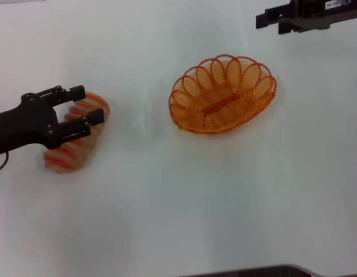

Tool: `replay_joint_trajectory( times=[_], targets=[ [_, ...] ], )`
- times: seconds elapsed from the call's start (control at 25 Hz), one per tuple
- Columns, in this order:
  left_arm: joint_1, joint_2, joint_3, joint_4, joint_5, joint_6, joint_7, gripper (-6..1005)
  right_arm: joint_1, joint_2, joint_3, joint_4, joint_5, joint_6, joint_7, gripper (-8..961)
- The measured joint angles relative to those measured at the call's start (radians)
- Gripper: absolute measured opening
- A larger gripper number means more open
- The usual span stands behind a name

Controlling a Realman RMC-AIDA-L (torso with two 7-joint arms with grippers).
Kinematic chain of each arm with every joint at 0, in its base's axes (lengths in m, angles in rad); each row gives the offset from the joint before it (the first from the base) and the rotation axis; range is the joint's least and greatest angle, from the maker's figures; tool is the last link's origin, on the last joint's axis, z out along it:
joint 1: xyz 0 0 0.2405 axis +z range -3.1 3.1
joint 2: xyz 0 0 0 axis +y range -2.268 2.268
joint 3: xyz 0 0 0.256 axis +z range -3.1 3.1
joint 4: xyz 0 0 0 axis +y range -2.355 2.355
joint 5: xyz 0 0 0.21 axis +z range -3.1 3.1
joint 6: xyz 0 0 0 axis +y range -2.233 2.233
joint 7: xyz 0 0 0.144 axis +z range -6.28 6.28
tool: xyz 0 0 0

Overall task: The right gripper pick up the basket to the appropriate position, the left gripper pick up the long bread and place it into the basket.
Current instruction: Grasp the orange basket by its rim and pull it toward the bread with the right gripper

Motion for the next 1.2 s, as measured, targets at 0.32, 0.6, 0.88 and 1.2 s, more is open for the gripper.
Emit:
replay_joint_trajectory(
  times=[0.32, 0.6, 0.88, 1.2],
  targets=[
    [0.004, -0.009, -0.026, 0.002, -0.005, -0.002, 0.04, 719, 0.01, -0.011, -0.062, 0.097, -0.02, 0.035, 0.037, 777],
    [0.001, -0.012, -0.026, 0.002, -0.006, -0.004, 0.042, 719, 0.015, -0.009, -0.085, 0.108, -0.066, 0.046, 0.031, 777],
    [0.001, -0.017, -0.026, 0.002, -0.006, -0.01, 0.043, 719, 0.016, -0.002, -0.194, 0.109, -0.067, 0.044, 0.029, 777],
    [0.0, -0.018, -0.026, 0.002, -0.006, -0.011, 0.05, 719, 0.019, 0.007, -0.258, 0.109, -0.067, 0.056, 0.027, 776]
  ],
)
